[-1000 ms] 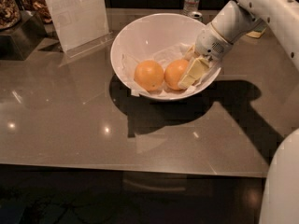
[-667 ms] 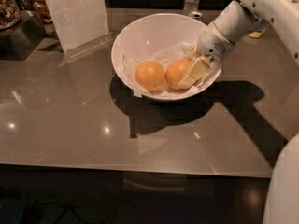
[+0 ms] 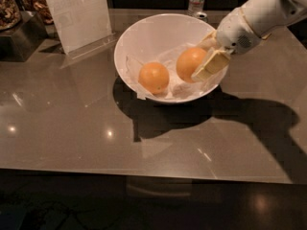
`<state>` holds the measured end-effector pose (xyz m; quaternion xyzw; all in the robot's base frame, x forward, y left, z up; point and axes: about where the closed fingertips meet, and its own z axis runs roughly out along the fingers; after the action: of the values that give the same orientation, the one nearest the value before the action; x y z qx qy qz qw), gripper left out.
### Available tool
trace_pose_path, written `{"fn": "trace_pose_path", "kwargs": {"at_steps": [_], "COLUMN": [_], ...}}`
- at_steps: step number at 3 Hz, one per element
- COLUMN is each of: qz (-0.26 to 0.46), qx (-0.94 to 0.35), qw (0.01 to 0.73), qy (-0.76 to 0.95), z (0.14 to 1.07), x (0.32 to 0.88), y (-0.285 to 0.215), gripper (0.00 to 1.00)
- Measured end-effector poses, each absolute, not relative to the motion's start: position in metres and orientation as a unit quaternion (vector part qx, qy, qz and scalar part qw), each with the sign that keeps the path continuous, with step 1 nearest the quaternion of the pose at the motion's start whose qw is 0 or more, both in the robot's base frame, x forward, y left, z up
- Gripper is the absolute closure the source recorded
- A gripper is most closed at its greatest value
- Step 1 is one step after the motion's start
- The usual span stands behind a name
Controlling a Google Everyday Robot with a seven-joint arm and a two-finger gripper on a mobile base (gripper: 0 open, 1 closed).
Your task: Pick orange from white bowl
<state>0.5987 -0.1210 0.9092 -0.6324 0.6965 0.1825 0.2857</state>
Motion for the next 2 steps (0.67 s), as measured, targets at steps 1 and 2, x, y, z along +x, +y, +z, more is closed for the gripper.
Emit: {"fn": "trace_pose_path", "kwargs": {"at_steps": [1,2], "qz": [0.181,0.172], "qx": [-0.643,-0.663], "qw": [0.327,0.356], "qy": [0.669,0.636], "z": [0.936,0.964], "x": [0.578,0.551], "y": [-0.117,-0.108], "gripper": [1.00,1.00]}}
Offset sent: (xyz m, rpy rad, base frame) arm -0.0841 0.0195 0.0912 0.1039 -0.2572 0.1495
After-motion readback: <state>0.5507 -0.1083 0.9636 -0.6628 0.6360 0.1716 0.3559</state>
